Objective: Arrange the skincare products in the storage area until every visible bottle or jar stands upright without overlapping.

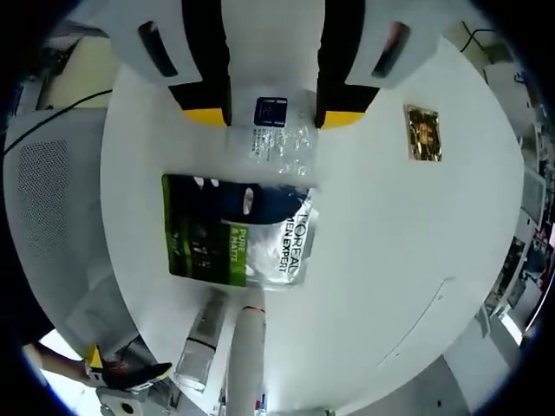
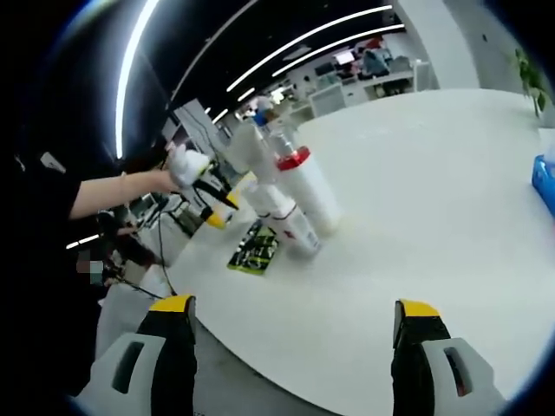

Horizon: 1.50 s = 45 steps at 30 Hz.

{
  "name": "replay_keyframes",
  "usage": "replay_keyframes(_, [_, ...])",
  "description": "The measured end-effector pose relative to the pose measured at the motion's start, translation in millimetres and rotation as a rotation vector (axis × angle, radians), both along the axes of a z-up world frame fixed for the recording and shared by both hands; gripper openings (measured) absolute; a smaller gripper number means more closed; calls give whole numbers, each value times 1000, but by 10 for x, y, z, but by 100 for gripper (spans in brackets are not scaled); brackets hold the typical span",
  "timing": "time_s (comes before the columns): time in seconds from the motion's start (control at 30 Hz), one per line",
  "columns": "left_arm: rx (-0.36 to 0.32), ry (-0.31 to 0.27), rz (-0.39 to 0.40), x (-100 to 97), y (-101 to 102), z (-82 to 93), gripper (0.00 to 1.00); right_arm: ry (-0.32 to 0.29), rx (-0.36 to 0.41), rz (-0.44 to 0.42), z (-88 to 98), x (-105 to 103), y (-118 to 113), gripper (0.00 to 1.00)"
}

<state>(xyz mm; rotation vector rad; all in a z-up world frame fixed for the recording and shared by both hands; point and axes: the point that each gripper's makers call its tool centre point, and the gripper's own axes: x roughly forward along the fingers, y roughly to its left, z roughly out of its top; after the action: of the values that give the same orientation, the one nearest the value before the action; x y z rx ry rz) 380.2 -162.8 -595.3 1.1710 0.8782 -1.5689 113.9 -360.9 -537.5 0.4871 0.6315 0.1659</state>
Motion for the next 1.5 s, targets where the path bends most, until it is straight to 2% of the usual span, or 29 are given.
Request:
replay_keyframes(0.33, [14,10,-9,-288,108,-39,33,2,-24,60,-11,-13,80,99])
replay_keyframes(0.53, [17,24,-6,-315,123,-125,33,-6,-62,83,-14,-2,88,99])
replay_keyframes(0.63, [19,28,-5,-366,130,-145,33,-30,-110,106,18,13,104,99])
replay_keyframes(0.9, [31,29,-7,-423,158,-177,33,-83,-159,118,48,56,72,99])
replay_keyframes(1.03, [45,29,-12,-461,193,-219,33,-73,-191,144,18,57,72,99])
replay_keyframes(1.13, [56,32,-12,-439,229,-288,33,-72,-198,159,13,58,103,99])
replay_keyframes(1.5, [50,32,-14,-481,224,-272,33,-73,-189,127,18,55,62,99])
